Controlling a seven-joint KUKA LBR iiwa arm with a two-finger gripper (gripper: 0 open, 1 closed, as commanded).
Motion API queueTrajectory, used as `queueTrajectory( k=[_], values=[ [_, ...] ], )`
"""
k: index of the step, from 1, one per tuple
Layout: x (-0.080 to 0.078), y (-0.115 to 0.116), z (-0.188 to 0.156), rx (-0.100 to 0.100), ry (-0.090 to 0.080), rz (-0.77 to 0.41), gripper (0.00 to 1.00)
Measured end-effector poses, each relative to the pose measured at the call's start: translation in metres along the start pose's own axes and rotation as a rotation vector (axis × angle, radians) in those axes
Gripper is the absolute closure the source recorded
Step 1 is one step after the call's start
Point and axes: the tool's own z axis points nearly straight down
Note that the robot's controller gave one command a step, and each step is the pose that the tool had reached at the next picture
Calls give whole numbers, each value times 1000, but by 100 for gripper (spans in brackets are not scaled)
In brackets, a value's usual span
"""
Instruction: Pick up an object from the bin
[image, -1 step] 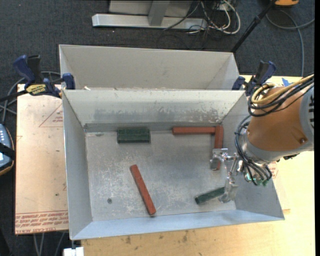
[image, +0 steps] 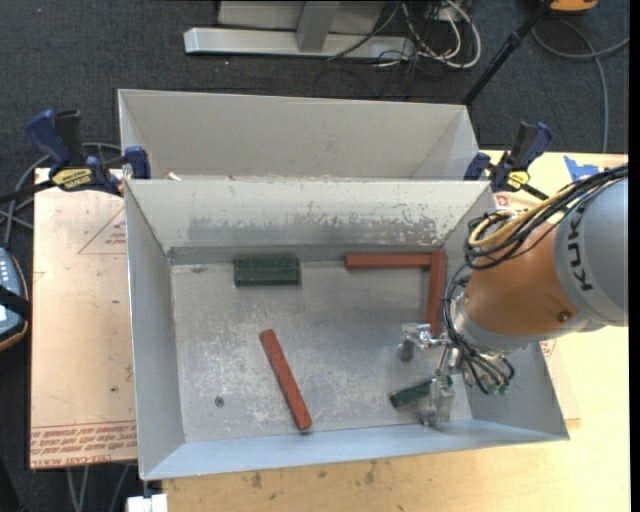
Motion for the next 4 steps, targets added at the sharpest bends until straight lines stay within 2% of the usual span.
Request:
queueTrajectory(
  k=[1,2,3,4],
  values=[
    [-2,0,-4,2,-6,-3,100],
    [-10,23,-128,4,-15,-131,100],
    [-11,47,-157,2,-11,-116,100],
    [-52,16,-155,5,-9,-560,100]
  ],
)
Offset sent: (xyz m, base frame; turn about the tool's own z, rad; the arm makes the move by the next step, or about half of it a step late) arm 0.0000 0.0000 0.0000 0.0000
